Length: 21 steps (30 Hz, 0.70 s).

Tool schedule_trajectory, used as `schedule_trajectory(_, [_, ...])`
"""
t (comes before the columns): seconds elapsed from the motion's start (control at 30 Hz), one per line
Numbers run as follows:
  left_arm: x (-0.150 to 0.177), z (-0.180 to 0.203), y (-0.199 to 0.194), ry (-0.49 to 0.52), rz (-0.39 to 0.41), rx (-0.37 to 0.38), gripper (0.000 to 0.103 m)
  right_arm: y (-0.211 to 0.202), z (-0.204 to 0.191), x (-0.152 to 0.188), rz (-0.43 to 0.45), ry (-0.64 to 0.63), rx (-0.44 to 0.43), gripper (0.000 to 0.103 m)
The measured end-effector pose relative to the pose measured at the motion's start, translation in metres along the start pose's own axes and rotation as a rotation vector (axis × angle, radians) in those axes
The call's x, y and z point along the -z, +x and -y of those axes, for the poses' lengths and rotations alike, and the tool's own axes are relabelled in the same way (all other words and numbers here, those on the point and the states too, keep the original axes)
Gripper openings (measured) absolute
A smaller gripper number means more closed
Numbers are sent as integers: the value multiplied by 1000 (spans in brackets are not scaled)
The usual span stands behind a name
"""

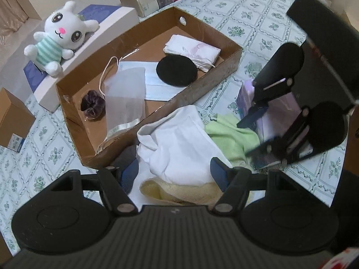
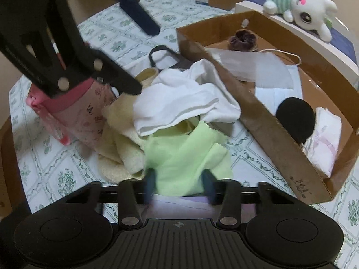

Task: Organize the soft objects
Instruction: 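Grasp the light green cloth with the right tool and lift it, then grasp the white cloth with the left tool while the right tool holds the green cloth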

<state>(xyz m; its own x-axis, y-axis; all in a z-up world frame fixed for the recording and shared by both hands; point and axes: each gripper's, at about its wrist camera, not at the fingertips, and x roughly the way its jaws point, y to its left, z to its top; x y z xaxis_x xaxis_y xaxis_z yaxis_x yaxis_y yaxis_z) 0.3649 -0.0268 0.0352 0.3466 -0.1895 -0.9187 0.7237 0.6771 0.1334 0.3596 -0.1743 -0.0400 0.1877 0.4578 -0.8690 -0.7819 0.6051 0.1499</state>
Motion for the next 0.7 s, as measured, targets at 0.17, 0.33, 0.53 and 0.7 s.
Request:
schedule_trajectory(0.17, [-4, -2, 10, -20, -16, 24, 67, -23, 14, -1, 78, 78, 60, 3])
schedule_trajectory(0.33, [-14, 1, 21, -7, -41, 34, 67, -50, 26, -3, 173, 136, 118, 3])
schedule_trajectory(0.53, [-30, 11, 43, 70, -103, 16, 67, -71, 34, -3, 246, 173, 170, 3])
schedule_trajectory(0.7, [-43, 15, 65, 95, -155, 22, 67, -72, 37, 1, 256, 181, 187, 3])
